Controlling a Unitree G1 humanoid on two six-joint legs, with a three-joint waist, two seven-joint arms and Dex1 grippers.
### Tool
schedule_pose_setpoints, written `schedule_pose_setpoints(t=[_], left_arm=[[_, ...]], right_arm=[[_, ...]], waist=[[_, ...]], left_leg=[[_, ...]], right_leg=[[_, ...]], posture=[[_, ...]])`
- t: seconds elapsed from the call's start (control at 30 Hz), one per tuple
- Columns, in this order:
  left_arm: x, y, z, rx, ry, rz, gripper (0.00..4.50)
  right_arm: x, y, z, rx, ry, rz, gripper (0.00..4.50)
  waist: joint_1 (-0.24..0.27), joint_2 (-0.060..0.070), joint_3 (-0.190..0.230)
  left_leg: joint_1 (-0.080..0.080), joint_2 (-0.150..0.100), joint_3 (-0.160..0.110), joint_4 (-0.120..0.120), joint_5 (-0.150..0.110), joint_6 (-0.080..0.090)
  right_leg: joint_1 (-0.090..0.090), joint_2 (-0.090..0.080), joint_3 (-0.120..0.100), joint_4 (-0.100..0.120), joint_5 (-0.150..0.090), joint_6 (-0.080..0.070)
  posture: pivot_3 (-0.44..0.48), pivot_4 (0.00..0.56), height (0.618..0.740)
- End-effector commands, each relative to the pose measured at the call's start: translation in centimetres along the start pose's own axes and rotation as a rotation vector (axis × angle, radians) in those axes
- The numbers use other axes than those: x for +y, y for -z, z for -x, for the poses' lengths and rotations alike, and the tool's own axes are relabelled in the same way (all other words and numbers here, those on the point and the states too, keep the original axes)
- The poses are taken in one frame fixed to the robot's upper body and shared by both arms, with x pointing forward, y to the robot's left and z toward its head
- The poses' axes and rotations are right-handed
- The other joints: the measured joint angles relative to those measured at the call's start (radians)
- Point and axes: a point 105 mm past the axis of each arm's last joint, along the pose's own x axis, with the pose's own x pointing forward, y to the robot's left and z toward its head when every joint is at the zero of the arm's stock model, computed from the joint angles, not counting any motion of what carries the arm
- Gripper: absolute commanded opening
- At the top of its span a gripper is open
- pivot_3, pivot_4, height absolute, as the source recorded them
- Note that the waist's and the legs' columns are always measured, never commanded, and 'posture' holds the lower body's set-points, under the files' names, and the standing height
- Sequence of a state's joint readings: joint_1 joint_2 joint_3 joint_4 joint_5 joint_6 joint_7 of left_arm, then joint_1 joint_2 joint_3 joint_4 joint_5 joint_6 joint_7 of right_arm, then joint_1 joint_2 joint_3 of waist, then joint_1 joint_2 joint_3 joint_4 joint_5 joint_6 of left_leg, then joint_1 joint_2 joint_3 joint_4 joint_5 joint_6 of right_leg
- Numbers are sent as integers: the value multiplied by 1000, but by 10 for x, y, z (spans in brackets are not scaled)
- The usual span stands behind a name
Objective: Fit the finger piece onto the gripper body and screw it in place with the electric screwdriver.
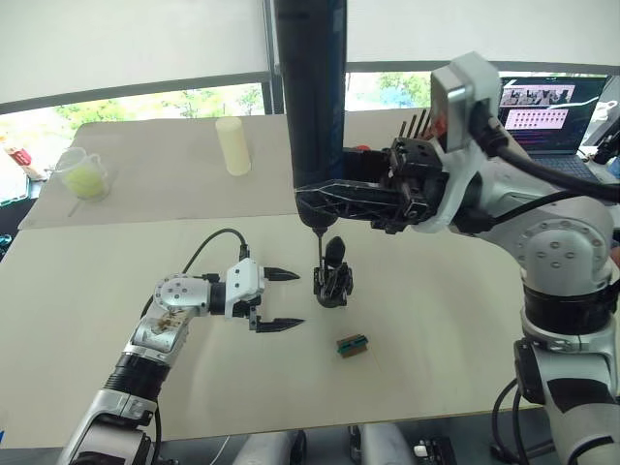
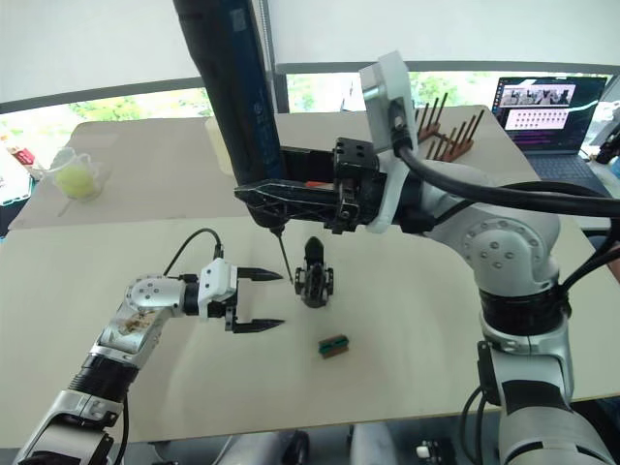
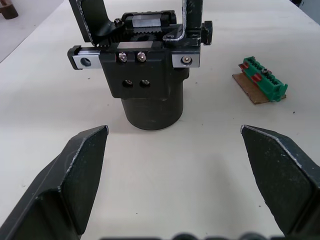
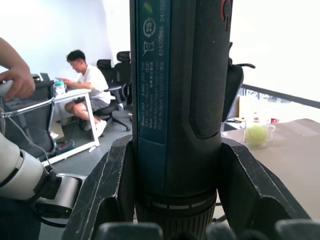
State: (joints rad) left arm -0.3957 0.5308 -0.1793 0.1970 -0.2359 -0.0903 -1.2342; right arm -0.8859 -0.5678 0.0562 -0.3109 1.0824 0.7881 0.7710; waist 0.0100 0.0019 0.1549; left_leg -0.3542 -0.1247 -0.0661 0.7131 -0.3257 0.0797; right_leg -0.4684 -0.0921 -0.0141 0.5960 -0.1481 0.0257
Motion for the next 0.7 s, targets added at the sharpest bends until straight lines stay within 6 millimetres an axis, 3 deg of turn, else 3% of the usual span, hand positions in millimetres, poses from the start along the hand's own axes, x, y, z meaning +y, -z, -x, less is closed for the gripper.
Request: schedule_pose_setpoints(t=[0.03,0.27,0.7], left_arm=[[2,-5,-4,-17,7,-40,4500],[9,-4,-14,-21,9,-53,4500],[17,-3,-26,-26,19,-54,4500]], right_arm=[[-3,-10,-1,-29,-7,104,1895],[-11,6,0,5,0,131,1895],[-18,17,2,19,27,124,1895]], waist=[[0,0,0],[-2,0,0],[-9,0,0]], left_leg=[[0,0,0,0,0,0],[-1,0,0,1,0,0],[-1,-1,0,1,0,0]], right_leg=[[0,0,0,0,0,0],[-1,1,0,1,0,0],[-2,1,0,2,0,0]], posture=[[0,150,740],[0,150,740],[0,150,740]])
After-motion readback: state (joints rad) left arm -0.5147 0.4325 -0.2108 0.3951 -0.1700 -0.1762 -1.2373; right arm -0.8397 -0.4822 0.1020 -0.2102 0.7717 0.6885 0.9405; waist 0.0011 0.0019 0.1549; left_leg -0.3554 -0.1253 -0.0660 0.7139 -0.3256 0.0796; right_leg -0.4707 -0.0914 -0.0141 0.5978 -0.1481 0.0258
